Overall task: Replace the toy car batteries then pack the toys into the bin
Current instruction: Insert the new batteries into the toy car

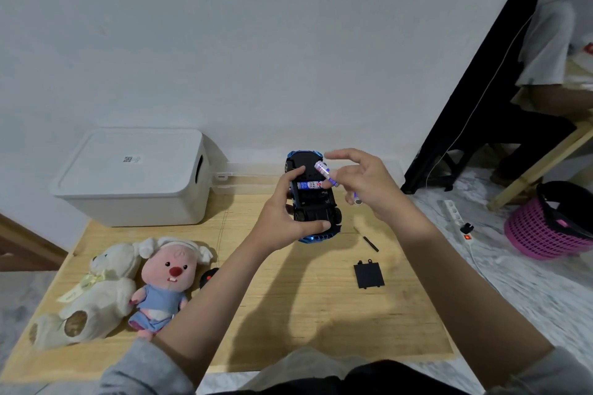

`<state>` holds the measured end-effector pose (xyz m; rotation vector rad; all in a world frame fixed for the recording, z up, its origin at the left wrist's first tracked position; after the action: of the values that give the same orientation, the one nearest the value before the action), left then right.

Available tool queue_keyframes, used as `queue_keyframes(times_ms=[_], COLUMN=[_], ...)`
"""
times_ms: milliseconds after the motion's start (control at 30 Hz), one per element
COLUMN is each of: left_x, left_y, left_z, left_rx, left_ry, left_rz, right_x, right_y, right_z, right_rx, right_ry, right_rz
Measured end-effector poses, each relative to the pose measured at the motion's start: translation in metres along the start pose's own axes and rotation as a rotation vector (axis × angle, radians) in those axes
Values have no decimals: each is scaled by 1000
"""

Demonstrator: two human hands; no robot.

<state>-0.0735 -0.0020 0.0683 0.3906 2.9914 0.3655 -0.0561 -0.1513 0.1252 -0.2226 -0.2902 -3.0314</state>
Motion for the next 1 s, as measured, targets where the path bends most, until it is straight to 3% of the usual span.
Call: queue_keyframes(times_ms=[133,267,467,1000], left_x=[-5,-9,-19,-50], left_y=[0,0,2,2], left_z=[3,4,2,-4], left_rx=[7,11,0,-52], left_ry=[17,33,20,-4], left_rz=[17,37,53,151], right_x=[-3,-6,-13,-36], right_y=[-5,-5,-10,-18], right_z=[-2,2,10,16], right_rx=[-83,113,315,809], right_ry=[-59,2,248,507], right_rz=[80,5,-45,90])
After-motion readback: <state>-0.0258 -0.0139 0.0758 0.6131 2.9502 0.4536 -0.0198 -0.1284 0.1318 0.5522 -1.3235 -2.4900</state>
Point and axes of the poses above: each hand's wrist, its own x-axis away from the middle knuckle, its own y-axis out of the back of the hand, z = x × y, the point moved 8 cm from there along -x, towards the middle knuckle, and after that the axes turned 3 degrees about -y, right-handed, at the moved point
